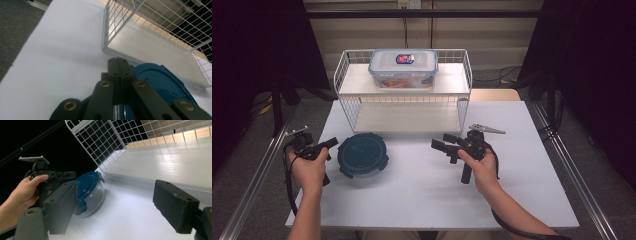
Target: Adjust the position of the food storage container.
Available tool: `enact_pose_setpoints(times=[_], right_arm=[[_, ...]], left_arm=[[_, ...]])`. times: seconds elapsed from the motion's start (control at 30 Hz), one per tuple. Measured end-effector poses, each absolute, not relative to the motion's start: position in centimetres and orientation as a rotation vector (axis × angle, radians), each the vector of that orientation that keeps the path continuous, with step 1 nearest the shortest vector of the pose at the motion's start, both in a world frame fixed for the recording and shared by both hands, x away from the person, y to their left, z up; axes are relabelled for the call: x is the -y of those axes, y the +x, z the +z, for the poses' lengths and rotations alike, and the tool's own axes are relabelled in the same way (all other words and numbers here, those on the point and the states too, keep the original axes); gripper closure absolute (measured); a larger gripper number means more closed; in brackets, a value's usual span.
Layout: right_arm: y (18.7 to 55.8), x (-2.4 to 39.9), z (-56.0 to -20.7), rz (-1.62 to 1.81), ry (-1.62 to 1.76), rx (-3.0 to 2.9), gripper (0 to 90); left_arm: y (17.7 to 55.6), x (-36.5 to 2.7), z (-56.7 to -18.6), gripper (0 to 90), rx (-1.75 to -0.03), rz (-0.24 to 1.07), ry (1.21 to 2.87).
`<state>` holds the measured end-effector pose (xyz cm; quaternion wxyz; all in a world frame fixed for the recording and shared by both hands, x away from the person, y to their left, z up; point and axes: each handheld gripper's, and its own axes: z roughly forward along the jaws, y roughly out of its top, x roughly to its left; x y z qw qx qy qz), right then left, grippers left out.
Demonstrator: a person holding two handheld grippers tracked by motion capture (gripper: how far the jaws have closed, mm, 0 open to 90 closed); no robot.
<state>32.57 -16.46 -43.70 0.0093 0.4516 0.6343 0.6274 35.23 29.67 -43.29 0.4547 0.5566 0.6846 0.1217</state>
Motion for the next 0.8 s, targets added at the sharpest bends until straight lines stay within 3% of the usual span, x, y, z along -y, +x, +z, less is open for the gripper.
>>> enact_pose_setpoints(times=[0.8], right_arm=[[32.9, 15.73, -43.79, 1.955, 1.401, -2.002, 19.4]], left_arm=[[34.48, -29.51, -44.32, 90.0, -1.705, 0.236, 1.365]])
